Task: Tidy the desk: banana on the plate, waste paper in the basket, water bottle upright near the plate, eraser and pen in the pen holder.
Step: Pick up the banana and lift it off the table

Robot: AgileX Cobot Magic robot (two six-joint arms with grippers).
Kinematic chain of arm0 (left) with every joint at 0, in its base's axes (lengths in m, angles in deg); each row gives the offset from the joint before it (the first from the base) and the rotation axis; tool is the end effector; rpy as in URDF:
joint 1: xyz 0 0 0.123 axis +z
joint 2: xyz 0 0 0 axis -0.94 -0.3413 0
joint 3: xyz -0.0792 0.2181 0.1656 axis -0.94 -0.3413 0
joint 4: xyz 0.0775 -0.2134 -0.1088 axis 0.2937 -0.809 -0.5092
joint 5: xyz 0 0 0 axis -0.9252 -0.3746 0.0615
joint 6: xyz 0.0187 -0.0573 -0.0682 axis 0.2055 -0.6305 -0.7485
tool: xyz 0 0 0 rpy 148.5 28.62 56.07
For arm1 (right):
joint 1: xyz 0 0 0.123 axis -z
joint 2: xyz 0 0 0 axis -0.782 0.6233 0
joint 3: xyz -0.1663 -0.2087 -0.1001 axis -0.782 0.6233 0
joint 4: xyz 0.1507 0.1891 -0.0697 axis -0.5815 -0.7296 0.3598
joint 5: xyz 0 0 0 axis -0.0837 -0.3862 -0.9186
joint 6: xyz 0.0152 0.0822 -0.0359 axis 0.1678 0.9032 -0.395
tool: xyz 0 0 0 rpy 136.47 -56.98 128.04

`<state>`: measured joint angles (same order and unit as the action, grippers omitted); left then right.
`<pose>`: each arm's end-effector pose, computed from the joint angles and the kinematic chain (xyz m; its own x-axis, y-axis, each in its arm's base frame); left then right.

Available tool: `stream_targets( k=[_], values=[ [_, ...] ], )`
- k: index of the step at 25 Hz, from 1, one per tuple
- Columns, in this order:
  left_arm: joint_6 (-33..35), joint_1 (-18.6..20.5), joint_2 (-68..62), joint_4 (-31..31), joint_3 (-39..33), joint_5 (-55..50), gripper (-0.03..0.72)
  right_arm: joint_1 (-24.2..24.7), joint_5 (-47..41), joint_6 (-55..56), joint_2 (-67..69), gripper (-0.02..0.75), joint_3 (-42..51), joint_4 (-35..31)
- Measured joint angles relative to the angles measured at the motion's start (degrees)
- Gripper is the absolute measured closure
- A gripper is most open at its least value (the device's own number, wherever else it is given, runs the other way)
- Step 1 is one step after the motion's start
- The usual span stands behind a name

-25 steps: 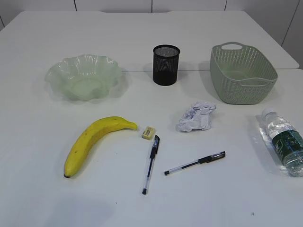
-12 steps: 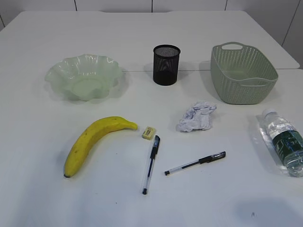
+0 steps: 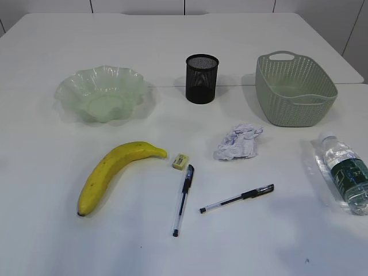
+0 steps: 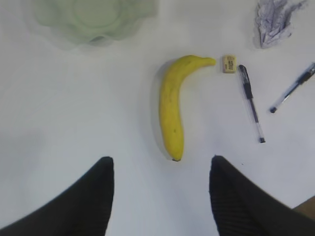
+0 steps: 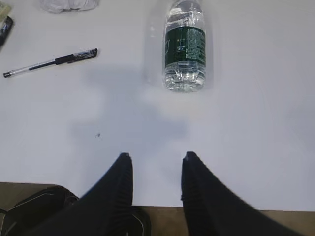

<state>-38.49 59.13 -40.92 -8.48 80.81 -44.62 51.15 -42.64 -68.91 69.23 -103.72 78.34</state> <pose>0.2237 -0.0610 0.3912 -0.7535 0.2274 -0.6169 0.3639 0.9257 -0.1033 0.1023 0.0029 0.3417 -0.8192 -0.0588 -0.5705 -0.0645 0.9979 -0.0102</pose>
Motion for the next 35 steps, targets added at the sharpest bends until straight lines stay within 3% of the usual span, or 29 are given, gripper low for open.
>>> stream_targets(
  k=[10,13,17,19,35],
  values=[
    [0.0,-8.3,-12.9,2.9,5.2,-0.4,0.253,0.0,-1.0,3.0,10.0,0.471,-7.6,-5.2],
    [0.0,-9.4,-14.9,4.5,5.2,-0.5,0.252,0.0,-1.7,3.7,12.5,0.419,-7.6,-5.6],
    [0.0,-9.5,-16.7,6.1,5.3,-0.6,0.230,0.0,-2.2,6.8,16.4,0.267,-8.2,-6.0],
    [0.0,-9.5,-18.1,6.9,5.3,-0.6,0.218,0.0,-2.4,7.4,18.6,0.231,-9.1,-6.2],
    [0.0,-9.5,-29.5,9.5,5.4,1.8,0.205,0.0,-1.4,7.6,33.6,0.211,-16.0,-6.2]
  ],
)
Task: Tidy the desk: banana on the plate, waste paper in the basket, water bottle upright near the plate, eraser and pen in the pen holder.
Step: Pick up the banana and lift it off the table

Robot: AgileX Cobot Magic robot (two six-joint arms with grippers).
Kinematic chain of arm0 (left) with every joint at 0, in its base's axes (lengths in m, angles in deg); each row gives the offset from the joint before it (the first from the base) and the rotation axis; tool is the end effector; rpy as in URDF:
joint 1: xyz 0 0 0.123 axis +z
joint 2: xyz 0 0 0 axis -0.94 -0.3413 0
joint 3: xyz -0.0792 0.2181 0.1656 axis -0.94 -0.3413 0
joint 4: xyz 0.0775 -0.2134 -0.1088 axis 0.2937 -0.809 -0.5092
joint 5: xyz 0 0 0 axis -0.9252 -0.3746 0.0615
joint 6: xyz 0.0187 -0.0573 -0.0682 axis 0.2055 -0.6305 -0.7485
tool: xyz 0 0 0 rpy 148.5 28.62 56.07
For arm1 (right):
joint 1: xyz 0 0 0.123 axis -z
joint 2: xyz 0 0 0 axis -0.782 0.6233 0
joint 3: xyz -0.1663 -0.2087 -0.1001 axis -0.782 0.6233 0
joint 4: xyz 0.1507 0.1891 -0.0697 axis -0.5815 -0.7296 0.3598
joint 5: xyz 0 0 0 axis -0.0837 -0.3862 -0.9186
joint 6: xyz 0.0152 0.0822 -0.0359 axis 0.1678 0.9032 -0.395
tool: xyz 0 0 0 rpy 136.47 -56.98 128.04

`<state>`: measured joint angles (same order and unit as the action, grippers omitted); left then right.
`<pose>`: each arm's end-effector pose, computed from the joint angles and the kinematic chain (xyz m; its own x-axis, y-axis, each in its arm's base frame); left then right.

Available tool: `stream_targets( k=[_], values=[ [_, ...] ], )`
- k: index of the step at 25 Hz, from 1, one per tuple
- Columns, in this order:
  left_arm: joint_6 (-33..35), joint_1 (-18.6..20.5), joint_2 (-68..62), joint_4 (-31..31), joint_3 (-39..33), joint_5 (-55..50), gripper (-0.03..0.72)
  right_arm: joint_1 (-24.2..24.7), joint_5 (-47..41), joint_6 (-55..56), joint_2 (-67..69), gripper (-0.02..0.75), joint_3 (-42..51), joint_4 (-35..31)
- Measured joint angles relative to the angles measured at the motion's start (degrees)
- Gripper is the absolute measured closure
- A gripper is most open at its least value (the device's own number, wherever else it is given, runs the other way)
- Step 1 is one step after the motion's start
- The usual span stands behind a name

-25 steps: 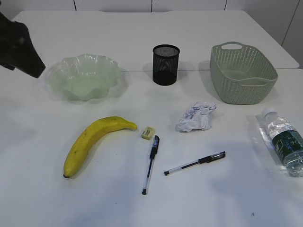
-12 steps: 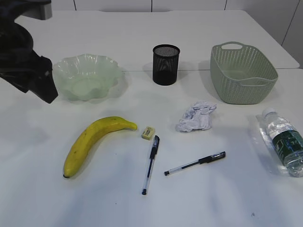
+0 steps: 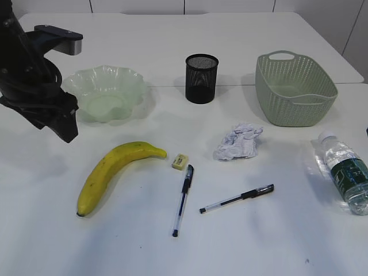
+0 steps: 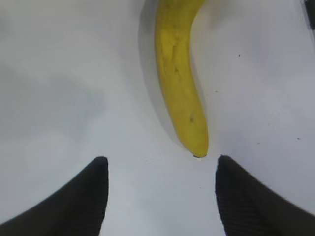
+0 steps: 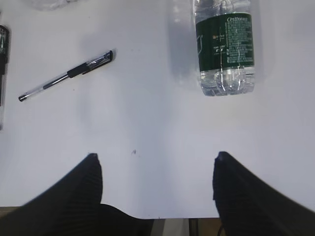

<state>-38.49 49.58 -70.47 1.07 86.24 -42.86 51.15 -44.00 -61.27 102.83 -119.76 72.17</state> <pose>0.3256 -0.1260 0.2660 -0.8389 0.4819 -0.2530 0.4991 0.8665 -0.0046 0.2380 0.0128 0.3224 -0.9594 0.1091 -0.2599 0.0708 0.9858 0.1525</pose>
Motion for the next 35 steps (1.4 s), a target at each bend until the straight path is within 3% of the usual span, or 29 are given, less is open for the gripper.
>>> stream_targets(
  k=[17,35],
  values=[
    [0.0,0.0,0.0,3.0,0.8,2.8,0.204,0.0,6.9,0.0,5.4,0.211,-0.1,0.1],
    [0.0,0.0,0.0,3.0,0.8,3.2,0.204,0.0,7.6,0.0,5.4,0.210,-0.1,0.1]
  ],
)
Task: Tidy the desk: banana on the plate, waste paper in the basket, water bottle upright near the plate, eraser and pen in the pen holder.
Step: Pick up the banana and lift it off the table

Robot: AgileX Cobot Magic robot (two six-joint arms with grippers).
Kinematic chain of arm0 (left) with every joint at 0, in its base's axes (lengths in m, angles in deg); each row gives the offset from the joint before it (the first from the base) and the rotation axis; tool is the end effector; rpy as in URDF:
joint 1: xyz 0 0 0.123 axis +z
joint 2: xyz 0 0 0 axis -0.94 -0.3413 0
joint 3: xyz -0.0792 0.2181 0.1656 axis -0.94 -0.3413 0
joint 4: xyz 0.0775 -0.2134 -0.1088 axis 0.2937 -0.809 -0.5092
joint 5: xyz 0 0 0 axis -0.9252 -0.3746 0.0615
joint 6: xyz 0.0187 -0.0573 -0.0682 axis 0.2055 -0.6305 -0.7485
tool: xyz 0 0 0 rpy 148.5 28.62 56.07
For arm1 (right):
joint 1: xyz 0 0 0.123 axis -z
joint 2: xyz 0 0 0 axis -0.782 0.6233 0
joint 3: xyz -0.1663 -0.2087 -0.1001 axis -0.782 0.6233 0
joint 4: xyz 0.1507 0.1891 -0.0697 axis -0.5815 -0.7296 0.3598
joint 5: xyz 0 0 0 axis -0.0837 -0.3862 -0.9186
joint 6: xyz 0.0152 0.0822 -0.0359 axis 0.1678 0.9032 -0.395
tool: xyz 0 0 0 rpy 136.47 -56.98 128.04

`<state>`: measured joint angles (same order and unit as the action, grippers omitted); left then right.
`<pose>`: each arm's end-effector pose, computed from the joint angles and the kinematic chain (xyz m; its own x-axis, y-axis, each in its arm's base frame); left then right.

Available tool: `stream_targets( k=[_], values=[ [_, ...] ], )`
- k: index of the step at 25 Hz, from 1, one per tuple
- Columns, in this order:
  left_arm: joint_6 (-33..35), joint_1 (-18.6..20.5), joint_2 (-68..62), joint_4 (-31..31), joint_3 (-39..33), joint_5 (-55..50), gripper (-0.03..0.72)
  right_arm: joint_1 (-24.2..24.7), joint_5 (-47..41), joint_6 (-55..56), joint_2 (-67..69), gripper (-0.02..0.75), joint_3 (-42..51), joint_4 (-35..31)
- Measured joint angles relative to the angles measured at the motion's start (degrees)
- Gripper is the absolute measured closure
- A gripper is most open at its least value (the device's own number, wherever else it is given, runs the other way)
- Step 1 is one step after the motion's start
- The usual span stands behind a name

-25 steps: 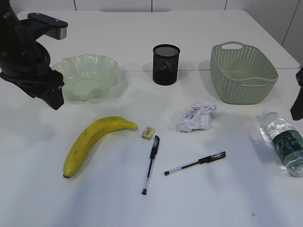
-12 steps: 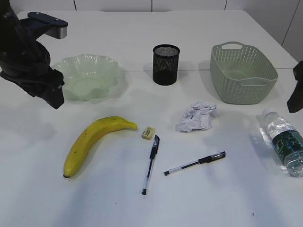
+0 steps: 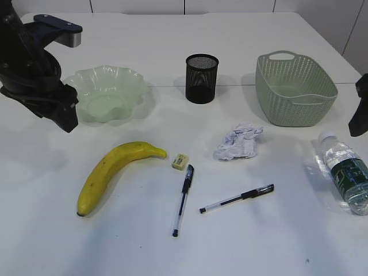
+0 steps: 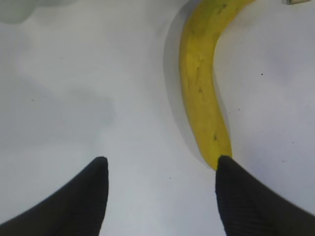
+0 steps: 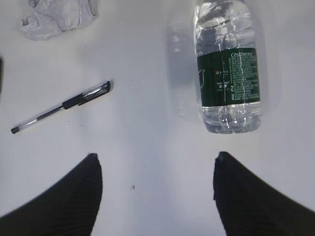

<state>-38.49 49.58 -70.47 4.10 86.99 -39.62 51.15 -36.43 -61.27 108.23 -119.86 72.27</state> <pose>0.3333 -0.1243 0.2709 -0.8097 0.4983 -0.3100 0.5070 0.8600 0.0580 0.2676 0.0121 0.3025 -0.9467 0.1246 -0.2970 0.0820 0.9850 0.1519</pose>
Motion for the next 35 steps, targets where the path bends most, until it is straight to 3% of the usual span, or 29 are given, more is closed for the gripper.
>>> stream_targets(
  k=[35],
  values=[
    [0.0,0.0,0.0,0.0,0.0,4.1,0.203,0.0,5.4,0.0,4.4,0.210,0.0,2.8]
  ],
)
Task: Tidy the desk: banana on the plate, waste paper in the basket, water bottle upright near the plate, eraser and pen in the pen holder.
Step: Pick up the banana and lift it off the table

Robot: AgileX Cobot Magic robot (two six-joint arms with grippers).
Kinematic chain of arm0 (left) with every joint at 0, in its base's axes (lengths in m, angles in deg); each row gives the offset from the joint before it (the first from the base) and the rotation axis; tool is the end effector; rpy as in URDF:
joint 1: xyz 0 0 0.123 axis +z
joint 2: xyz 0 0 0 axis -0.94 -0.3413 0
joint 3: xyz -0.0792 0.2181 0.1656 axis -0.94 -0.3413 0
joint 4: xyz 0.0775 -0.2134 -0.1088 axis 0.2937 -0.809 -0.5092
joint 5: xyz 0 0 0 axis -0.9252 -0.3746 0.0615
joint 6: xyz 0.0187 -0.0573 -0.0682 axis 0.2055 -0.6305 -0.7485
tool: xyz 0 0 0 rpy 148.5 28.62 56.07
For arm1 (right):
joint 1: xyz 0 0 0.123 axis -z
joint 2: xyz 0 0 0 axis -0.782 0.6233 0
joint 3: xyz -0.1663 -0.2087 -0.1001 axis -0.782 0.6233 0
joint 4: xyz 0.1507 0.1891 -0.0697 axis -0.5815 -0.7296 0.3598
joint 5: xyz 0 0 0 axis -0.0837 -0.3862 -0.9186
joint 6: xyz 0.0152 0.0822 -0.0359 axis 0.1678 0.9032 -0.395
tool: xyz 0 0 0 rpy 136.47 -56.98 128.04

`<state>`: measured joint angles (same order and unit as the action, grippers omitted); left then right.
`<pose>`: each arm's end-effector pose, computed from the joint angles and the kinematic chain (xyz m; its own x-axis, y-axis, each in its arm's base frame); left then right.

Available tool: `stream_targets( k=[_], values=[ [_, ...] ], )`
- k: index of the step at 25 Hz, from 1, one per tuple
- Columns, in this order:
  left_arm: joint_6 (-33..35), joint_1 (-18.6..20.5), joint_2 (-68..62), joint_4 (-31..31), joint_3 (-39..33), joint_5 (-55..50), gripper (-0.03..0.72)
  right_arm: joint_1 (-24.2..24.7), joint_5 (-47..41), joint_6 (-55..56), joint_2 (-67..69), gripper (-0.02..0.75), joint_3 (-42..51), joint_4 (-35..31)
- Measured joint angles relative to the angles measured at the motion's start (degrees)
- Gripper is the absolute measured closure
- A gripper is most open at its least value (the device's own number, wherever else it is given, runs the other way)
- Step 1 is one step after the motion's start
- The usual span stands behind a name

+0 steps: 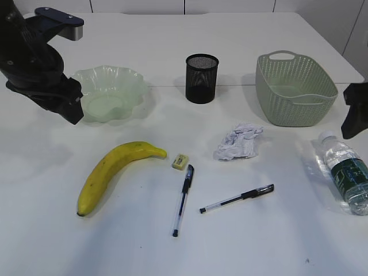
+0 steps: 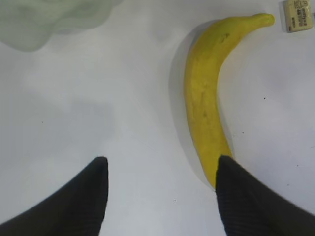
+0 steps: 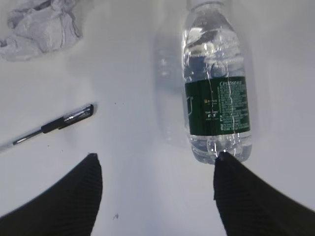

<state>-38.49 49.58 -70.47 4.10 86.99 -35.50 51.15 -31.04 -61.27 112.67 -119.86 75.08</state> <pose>0.3390 -0.1265 0.2732 -0.7866 0.4897 -0.3762 0.5027 0.8616 0.0704 0.2888 0.0079 0.2832 -0.9417 0.1093 -0.3183 0.0800 0.9914 0.1038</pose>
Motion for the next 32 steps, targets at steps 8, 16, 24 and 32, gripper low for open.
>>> stream_targets(
  k=[8,16,24,32],
  values=[
    [0.0,0.0,0.0,0.0,0.0,0.0,0.109,0.0,-0.8,0.0,2.6,0.210,0.0,0.0],
    [0.0,0.0,-0.6,0.0,0.0,1.0,0.076,0.0,-0.3,0.0,2.6,0.210,0.0,0.0],
    [0.0,0.0,-5.0,0.0,0.0,0.7,0.078,0.0,1.0,0.0,3.7,0.210,0.0,0.0],
    [0.0,0.0,-5.4,0.0,0.0,0.6,0.092,0.0,1.0,0.0,7.3,0.210,0.0,0.0]
  ],
)
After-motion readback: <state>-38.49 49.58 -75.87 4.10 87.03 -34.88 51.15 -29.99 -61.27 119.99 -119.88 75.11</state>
